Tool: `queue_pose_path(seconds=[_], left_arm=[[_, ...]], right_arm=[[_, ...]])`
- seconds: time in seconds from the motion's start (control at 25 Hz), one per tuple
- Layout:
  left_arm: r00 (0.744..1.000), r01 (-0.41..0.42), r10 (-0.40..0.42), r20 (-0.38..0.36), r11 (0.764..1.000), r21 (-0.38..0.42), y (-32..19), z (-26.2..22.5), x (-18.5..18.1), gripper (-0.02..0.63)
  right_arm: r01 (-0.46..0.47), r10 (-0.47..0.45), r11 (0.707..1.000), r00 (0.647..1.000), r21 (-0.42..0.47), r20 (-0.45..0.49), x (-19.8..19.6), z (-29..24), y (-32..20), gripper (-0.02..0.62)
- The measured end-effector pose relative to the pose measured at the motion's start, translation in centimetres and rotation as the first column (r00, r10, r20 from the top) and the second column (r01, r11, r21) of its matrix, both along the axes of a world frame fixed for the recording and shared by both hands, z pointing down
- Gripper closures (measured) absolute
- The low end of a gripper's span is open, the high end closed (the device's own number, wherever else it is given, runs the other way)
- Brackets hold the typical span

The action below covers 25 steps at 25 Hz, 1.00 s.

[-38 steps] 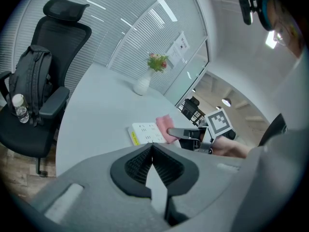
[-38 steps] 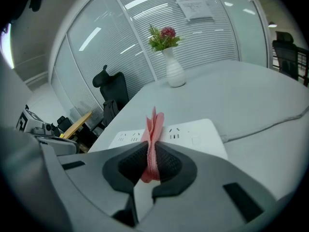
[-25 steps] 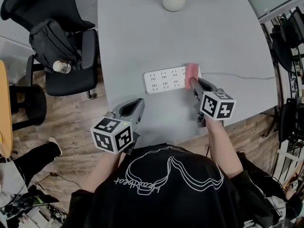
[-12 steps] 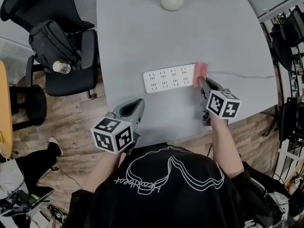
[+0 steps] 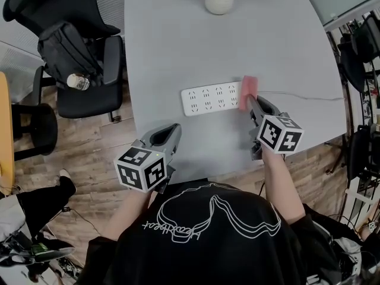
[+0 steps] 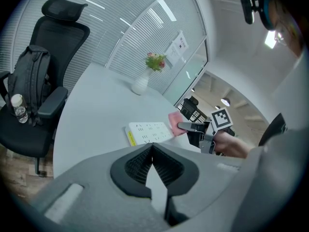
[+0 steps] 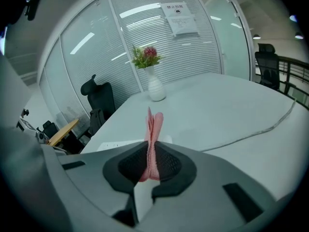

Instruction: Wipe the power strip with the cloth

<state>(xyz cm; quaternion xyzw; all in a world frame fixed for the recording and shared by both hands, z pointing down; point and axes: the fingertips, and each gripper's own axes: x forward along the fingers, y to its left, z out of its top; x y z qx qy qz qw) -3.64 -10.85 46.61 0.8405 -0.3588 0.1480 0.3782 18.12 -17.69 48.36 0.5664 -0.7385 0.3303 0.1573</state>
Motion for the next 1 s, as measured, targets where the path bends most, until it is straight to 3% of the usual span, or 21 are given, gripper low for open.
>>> queue_pose_path(seconds=[0.28,0.6,1.0], left_arm=[[1.000,0.022,-0.022,-0.001,1.000,0.000,0.2,0.0,-0.8,0.594],[0.999,0.049,-0.049,-0.009,0.999,-0.003,0.4,0.0,-2.1,0.594],[0.997,0.071,-0.071,-0.014,0.997,-0.024,0.2,1.1,-3.8,0.594]], right_arm=[[0.117,-0.119,0.992,0.992,0.035,0.040,-5.1,-1.5,-0.4,0.555],[0.264,-0.265,0.964,0.962,0.016,0.070,-12.3,-0.7,0.4,0.555],[0.352,-0.350,0.936,0.934,-0.024,0.078,-17.6,1.3,0.9,0.555]])
